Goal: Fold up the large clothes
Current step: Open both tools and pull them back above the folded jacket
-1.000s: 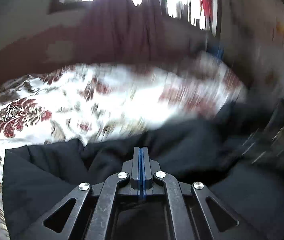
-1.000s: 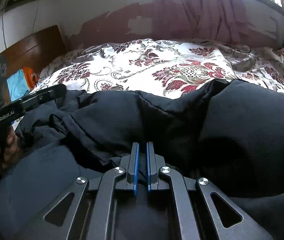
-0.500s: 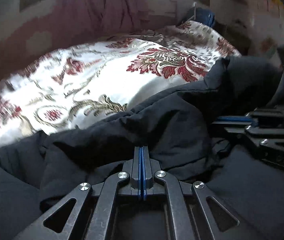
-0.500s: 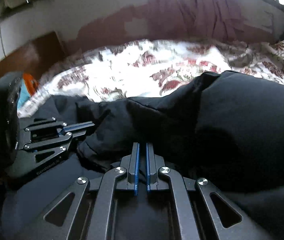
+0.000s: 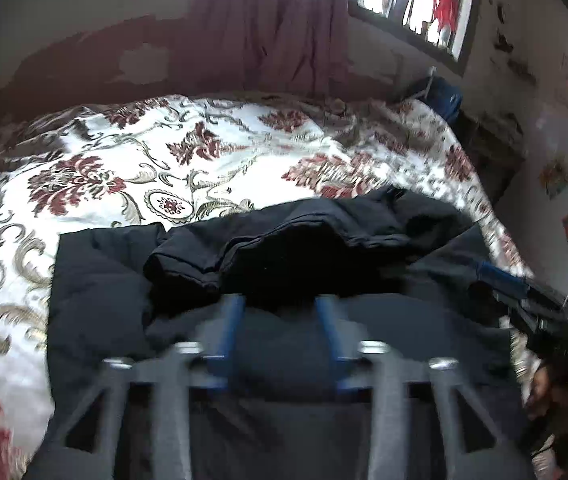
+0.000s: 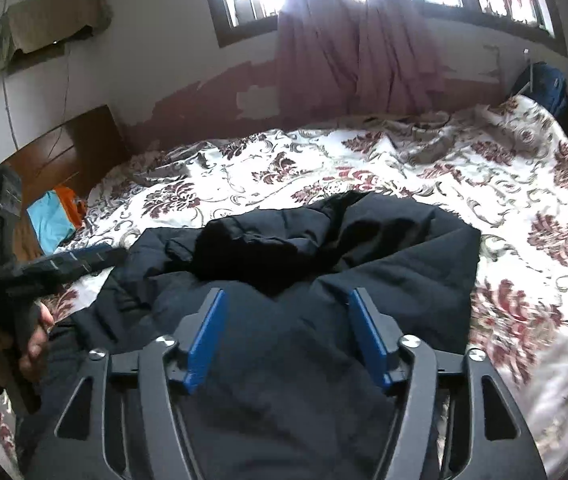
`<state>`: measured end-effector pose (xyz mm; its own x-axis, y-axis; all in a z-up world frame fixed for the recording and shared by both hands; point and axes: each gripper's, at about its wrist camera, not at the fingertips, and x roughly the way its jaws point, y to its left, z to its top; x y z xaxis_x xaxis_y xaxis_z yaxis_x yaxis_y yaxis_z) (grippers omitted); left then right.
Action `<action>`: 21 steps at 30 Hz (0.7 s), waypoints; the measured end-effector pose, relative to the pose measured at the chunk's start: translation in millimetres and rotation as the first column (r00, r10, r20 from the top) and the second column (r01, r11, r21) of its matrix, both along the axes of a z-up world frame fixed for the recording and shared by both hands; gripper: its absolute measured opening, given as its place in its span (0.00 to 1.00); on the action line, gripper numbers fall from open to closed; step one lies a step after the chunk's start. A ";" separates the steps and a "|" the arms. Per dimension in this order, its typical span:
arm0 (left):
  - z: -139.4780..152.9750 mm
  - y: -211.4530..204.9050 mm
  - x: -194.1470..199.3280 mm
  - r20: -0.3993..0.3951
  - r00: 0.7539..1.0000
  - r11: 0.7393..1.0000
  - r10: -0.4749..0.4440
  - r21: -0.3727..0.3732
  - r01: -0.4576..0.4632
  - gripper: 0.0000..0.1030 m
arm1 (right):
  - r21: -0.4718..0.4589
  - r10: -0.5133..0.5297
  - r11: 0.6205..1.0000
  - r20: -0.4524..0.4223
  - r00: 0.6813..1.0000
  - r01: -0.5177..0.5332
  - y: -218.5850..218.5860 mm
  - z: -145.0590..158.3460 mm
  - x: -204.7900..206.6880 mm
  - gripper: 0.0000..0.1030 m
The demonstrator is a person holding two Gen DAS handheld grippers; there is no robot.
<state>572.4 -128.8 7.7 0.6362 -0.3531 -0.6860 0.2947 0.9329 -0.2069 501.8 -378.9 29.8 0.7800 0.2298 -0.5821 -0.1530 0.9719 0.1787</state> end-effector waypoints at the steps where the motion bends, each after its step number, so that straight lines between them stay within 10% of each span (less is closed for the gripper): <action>1: 8.7 3.3 -8.0 0.023 1.000 1.000 0.020 -0.022 -0.020 0.76 | -0.005 -0.005 1.000 0.007 1.000 0.005 -0.3 5.0 -7.8 0.66; 9: 73.4 26.7 -80.6 0.067 0.988 0.987 0.138 -0.095 -0.132 0.96 | -0.001 -0.033 0.999 0.093 0.995 0.033 -3.4 67.4 -84.8 0.95; 21: 138.4 49.8 -227.8 0.166 0.968 0.983 0.186 -0.037 -0.182 1.00 | 0.002 0.005 1.000 0.156 0.988 -0.006 33.1 130.0 -215.7 0.97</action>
